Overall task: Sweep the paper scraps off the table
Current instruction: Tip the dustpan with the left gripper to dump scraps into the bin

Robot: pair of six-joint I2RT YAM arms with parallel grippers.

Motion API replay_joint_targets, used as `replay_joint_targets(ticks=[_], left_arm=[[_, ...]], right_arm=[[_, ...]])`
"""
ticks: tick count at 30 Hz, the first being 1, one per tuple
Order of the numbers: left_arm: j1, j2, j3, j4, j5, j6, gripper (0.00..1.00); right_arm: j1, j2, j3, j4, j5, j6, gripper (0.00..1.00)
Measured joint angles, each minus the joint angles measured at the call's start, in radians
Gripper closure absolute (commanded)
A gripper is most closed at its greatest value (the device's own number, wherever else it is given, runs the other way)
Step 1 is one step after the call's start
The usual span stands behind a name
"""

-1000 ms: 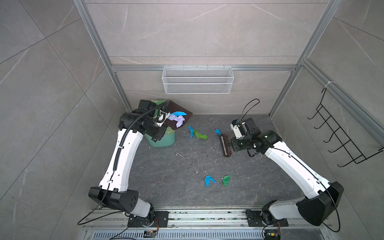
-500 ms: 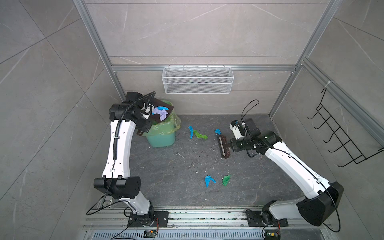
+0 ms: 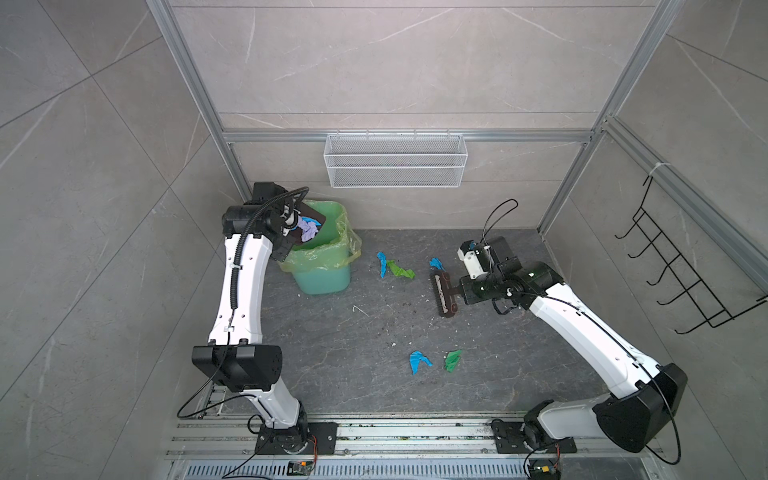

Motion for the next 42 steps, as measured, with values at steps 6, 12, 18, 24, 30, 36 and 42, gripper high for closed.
replay_joint_targets(ticks=[6, 12, 18, 24, 30, 36, 42], left_arm=[[0.0, -0.002, -0.062, 0.112, -0.118, 0.092, 1.0], [-0.008, -0.016, -0.17, 0.245, -0.244, 0.208, 1.0], [-0.046, -0.069, -0.293, 0.424, -0.331, 0.345, 1.0], [-0.092, -0.13, -0.371, 0.592, -0.384, 0.491, 1.0], [-0.092, -0.162, -0.429, 0.725, -0.426, 0.6, 1.0], [-0.093, -0.174, -0.461, 0.778, -0.444, 0.661, 1.0], [-0.105, -0.174, -0.37, 0.59, -0.368, 0.529, 1.0]], right_arm=[[0.0, 0.0, 0.0, 0.017, -0.004, 0.003, 1.0], [0.0, 0.0, 0.0, 0.029, -0.008, 0.004, 1.0], [0.0, 0.0, 0.0, 0.03, -0.014, 0.004, 1.0], [0.0, -0.002, -0.006, 0.03, -0.007, 0.004, 1.0], [0.0, -0.011, -0.039, 0.028, -0.001, 0.007, 1.0], [0.0, -0.025, -0.039, 0.029, 0.0, 0.011, 1.0], [-0.002, -0.05, -0.039, 0.028, -0.059, 0.003, 1.0]])
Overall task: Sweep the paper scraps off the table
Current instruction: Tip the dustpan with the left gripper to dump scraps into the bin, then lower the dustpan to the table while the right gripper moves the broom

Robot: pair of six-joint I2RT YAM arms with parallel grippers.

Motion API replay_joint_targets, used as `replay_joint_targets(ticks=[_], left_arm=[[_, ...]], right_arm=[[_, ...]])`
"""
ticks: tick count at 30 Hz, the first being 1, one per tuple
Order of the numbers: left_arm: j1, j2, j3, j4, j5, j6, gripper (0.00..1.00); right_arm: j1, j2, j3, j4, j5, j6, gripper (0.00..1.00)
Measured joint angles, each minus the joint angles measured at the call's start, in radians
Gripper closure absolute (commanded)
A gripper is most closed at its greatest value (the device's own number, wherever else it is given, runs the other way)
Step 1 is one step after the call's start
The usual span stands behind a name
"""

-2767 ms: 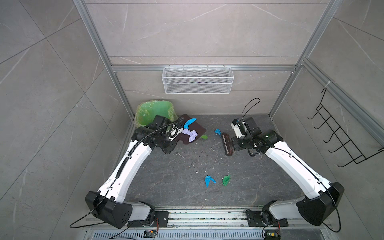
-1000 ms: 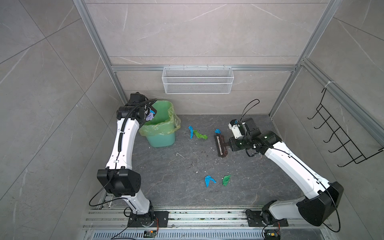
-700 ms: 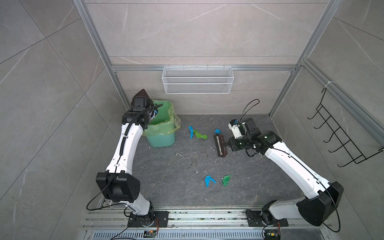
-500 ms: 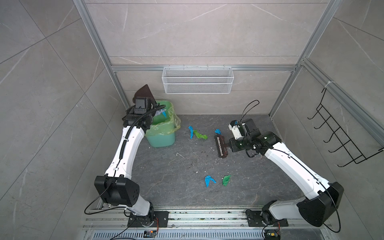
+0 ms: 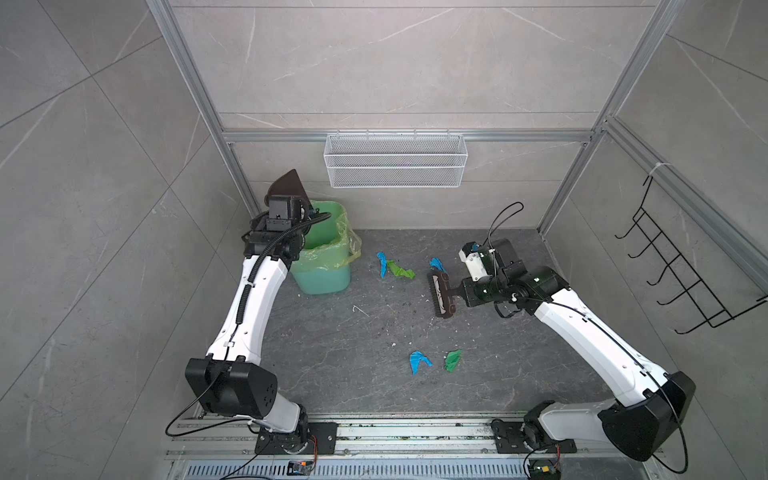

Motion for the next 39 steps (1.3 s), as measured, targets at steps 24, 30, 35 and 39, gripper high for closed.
replay_joint_targets(ticks=[24, 30, 35, 39], left_arm=[[-0.153, -0.184, 0.029, -0.454, 0.653, -0.422, 1.0], [-0.275, -0.201, -0.064, -0.473, 0.689, -0.462, 1.0], [-0.358, -0.203, -0.162, -0.467, 0.706, -0.511, 1.0], [-0.38, -0.214, -0.267, -0.438, 0.728, -0.553, 1.0]], right_arm=[[0.004, -0.051, -0.042, -0.218, -0.535, -0.06, 1.0], [0.008, -0.029, -0.091, -0.233, -0.44, -0.045, 1.0], [0.008, 0.011, -0.092, -0.233, -0.328, -0.026, 1.0], [0.008, 0.015, -0.064, -0.234, -0.235, -0.008, 1.0]])
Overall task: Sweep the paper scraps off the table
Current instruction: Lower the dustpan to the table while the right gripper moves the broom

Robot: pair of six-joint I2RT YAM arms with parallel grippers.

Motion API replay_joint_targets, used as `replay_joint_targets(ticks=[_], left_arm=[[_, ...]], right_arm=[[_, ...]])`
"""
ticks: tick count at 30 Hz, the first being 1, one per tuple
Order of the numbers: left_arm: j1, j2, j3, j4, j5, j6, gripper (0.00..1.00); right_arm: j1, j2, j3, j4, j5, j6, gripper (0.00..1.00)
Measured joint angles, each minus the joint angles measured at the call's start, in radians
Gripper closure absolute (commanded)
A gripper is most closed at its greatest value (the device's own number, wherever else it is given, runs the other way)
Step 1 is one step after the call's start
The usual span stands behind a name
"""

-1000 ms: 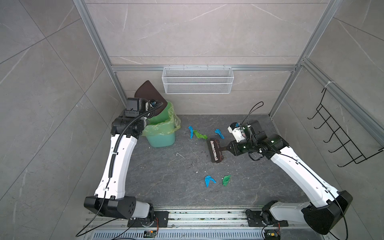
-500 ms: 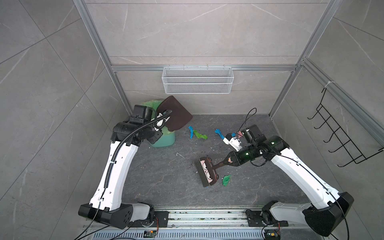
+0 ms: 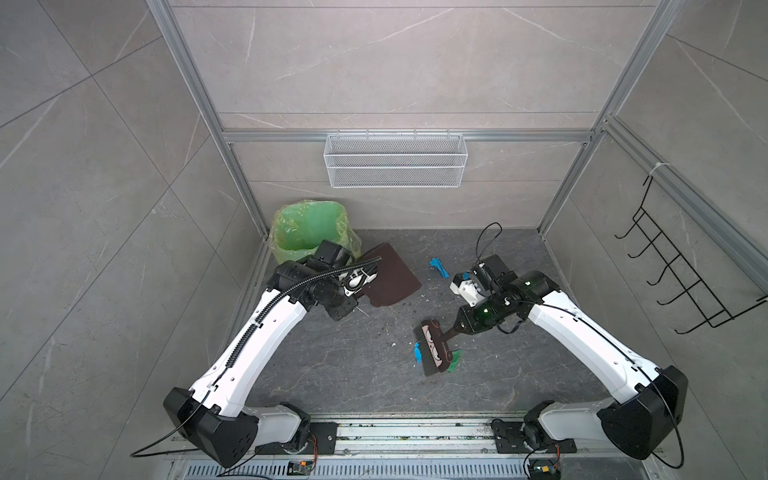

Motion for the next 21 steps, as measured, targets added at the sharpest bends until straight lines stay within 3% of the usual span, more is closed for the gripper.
replay_joint_targets(ticks=[5, 9, 21], left_arm=[[-0.002, -0.024, -0.125, 0.064, 0.033, -0.045, 1.0], [-0.011, -0.027, -0.181, 0.113, 0.057, -0.061, 1.0], [-0.019, 0.005, -0.336, 0.254, 0.1, -0.084, 1.0]], right_arm=[[-0.001, 0.017, 0.08, -0.005, 0.153, 0.009, 1.0], [-0.003, 0.047, 0.146, -0.033, 0.206, 0.008, 1.0], [0.0, 0.04, 0.243, -0.2, 0.022, 0.005, 1.0]])
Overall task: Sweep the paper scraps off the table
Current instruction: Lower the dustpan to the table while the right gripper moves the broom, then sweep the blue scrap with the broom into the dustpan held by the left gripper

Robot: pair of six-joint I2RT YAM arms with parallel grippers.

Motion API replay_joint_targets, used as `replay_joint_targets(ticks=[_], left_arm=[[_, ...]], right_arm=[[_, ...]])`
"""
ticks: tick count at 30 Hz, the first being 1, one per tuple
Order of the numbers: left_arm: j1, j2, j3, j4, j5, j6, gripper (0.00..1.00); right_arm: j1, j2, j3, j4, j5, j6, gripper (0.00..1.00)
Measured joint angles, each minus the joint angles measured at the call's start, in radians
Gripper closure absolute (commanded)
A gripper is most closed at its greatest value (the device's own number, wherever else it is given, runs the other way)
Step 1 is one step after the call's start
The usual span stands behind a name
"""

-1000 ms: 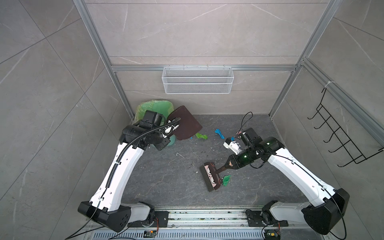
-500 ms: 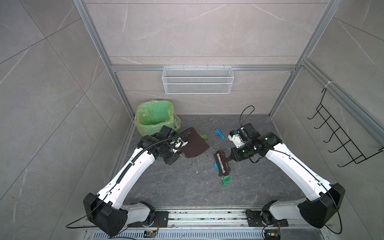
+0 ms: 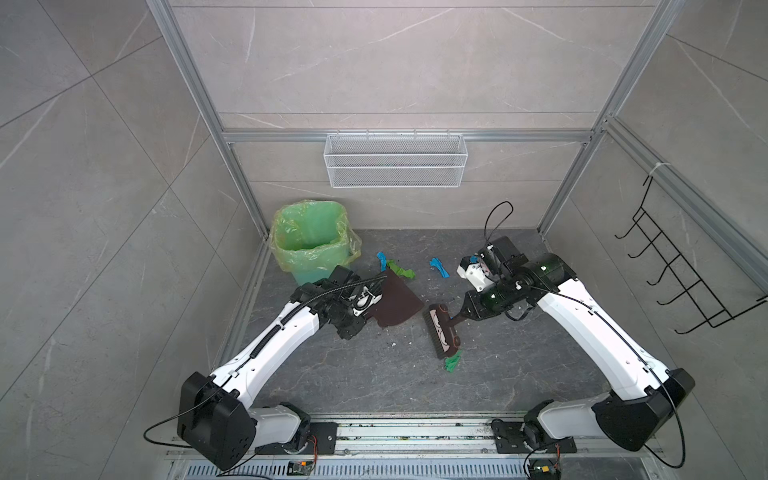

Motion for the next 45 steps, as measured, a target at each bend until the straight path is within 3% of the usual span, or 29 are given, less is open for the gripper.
replay_joint_targets(ticks=[5, 17, 24, 28, 37, 45], left_arm=[[0.0, 0.034, -0.005, 0.012, 0.0, 0.001, 1.0], [-0.012, 0.034, -0.005, -0.018, -0.001, 0.029, 1.0], [-0.109, 0.042, -0.005, -0.06, -0.01, 0.031, 1.0], [-0.176, 0.114, -0.005, -0.083, -0.038, 0.02, 1.0], [-0.236, 0.347, 0.078, -0.197, -0.16, 0.015, 1.0], [-0.262, 0.411, 0.19, -0.241, -0.215, 0.015, 1.0]], right_arm=[[0.014, -0.013, -0.064, -0.078, 0.016, 0.024, 1.0], [0.008, -0.048, -0.107, -0.069, 0.302, 0.1, 1.0], [-0.033, -0.009, -0.092, 0.043, 0.389, 0.066, 1.0], [-0.04, 0.063, -0.051, 0.073, 0.419, -0.003, 1.0], [-0.04, 0.108, -0.005, 0.136, 0.409, -0.134, 1.0], [-0.042, 0.14, -0.004, 0.164, 0.27, -0.16, 1.0]])
